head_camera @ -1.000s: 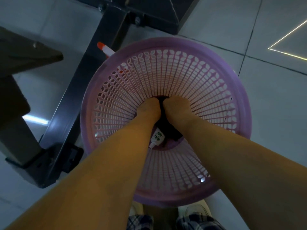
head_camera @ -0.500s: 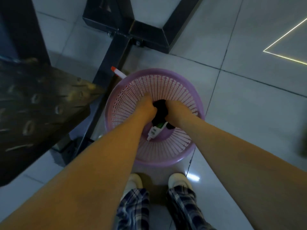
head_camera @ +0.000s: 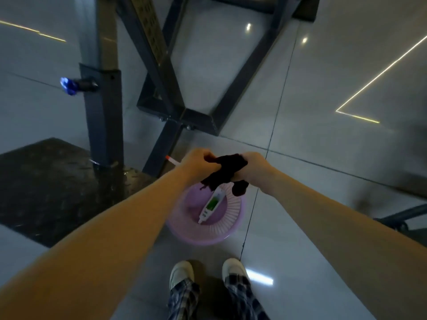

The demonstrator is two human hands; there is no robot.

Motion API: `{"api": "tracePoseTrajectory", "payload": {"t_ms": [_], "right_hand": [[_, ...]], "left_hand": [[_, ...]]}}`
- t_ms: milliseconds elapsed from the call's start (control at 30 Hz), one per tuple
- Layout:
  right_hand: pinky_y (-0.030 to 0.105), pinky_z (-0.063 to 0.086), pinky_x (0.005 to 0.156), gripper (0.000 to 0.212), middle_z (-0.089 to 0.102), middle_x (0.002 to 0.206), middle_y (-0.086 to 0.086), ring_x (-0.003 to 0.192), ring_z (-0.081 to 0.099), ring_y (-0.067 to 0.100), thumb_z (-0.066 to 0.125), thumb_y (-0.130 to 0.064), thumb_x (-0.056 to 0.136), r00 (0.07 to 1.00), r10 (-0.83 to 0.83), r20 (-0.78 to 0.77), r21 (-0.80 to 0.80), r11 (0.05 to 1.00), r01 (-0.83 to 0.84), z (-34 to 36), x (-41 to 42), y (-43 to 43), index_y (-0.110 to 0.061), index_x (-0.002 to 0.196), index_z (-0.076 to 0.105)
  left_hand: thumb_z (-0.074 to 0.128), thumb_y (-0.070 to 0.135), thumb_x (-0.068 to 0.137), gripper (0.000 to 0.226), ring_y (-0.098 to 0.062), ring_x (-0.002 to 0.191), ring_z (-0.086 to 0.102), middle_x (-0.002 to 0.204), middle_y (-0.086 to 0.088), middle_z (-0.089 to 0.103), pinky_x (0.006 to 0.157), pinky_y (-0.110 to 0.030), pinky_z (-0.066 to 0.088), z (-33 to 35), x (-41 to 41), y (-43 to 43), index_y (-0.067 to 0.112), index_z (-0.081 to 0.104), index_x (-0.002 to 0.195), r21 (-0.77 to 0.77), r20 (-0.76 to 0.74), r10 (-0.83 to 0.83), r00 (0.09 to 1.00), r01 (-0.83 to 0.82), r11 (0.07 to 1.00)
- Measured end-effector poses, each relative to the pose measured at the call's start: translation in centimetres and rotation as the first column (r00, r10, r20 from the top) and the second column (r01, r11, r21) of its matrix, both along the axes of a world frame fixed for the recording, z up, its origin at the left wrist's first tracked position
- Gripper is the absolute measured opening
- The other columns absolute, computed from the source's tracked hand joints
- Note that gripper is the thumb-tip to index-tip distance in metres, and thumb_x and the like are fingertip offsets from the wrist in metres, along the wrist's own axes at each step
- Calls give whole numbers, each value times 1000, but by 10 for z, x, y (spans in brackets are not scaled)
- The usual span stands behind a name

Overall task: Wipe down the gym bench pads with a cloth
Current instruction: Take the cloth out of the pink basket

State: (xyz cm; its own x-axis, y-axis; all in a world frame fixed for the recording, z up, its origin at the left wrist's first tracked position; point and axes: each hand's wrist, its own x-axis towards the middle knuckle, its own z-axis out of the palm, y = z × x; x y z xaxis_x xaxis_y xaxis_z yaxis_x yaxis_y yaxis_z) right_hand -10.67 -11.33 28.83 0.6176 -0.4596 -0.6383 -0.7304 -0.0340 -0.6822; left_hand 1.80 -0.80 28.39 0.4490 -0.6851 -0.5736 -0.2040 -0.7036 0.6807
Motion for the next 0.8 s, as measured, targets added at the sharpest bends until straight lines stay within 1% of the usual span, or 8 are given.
{"api": "tracePoseTrajectory", "payload": {"t_ms": [100, 200, 267, 333, 433, 500, 633, 800], "right_hand": [[27, 54, 70, 26, 67, 85, 11, 78, 64, 20, 74, 8, 73, 997, 12, 78, 68, 998, -18, 54, -1, -15, 0, 97, 65], [36, 54, 80, 24, 68, 88, 13, 85, 66, 24, 72, 7, 77, 986, 5, 166, 114, 993, -24, 112, 2, -26, 3, 99, 66], [28, 55, 71, 12, 67, 78, 7, 76, 66, 18, 71, 7, 79, 980, -26, 200, 150, 989, -4, 146, 4, -29, -1, 87, 66], [18, 50, 61, 14, 65, 72, 3, 69, 64, 12, 70, 7, 80, 973, -34, 229, 157, 988, -2, 186, 9, -32, -6, 81, 65], [20, 51, 66, 12, 67, 75, 4, 73, 65, 13, 70, 6, 80, 962, -3, 274, 144, 989, -38, 243, 16, -34, -4, 86, 66], [18, 53, 67, 11, 70, 76, 2, 75, 67, 12, 70, 4, 80, 953, 12, 304, 131, 990, -55, 287, 22, -36, -6, 85, 68], [42, 51, 91, 25, 71, 104, 20, 99, 68, 31, 72, -6, 81, 925, 67, 373, 54, 994, -94, 363, 36, -41, 2, 104, 68], [34, 51, 81, 16, 71, 90, 7, 88, 68, 20, 69, -7, 84, 874, 133, 468, -27, 990, -136, 451, 52, -45, -4, 100, 69]], "left_hand": [[66, 10, 88, 14, -11, 72, 61, 81, -5, 64, 64, -16, 49, 56, 12, -1, 4, 68, 101, -100, 26, -54, 998, 57, 993], [62, 4, 90, 9, -6, 70, 59, 82, -5, 64, 62, -11, 47, 121, 23, 1, 5, 64, 99, -187, 12, -129, 992, 129, 974], [59, 1, 92, 10, -7, 74, 62, 87, -5, 66, 60, -10, 47, 162, 29, 4, 8, 61, 98, -202, -19, -151, 988, 144, 969], [58, 0, 92, 12, -12, 83, 64, 95, -8, 68, 65, -12, 49, 205, 37, 6, 10, 61, 98, -223, -19, -165, 986, 157, 962], [58, 1, 92, 13, -13, 91, 66, 102, -10, 69, 75, -18, 53, 267, 46, 11, 12, 62, 98, -251, 16, -187, 982, 185, 950], [58, 1, 93, 12, -6, 84, 66, 97, -6, 70, 69, -15, 52, 311, 51, 14, 11, 63, 99, -271, 41, -197, 980, 200, 942], [58, 2, 93, 12, -4, 74, 66, 85, 2, 69, 65, -14, 49, 389, 61, 15, 9, 63, 101, -312, 113, -175, 978, 202, 929], [60, 3, 91, 14, -3, 79, 64, 89, 1, 68, 68, -9, 50, 477, 72, 12, 9, 65, 103, -360, 240, -116, 964, 200, 911]]}}
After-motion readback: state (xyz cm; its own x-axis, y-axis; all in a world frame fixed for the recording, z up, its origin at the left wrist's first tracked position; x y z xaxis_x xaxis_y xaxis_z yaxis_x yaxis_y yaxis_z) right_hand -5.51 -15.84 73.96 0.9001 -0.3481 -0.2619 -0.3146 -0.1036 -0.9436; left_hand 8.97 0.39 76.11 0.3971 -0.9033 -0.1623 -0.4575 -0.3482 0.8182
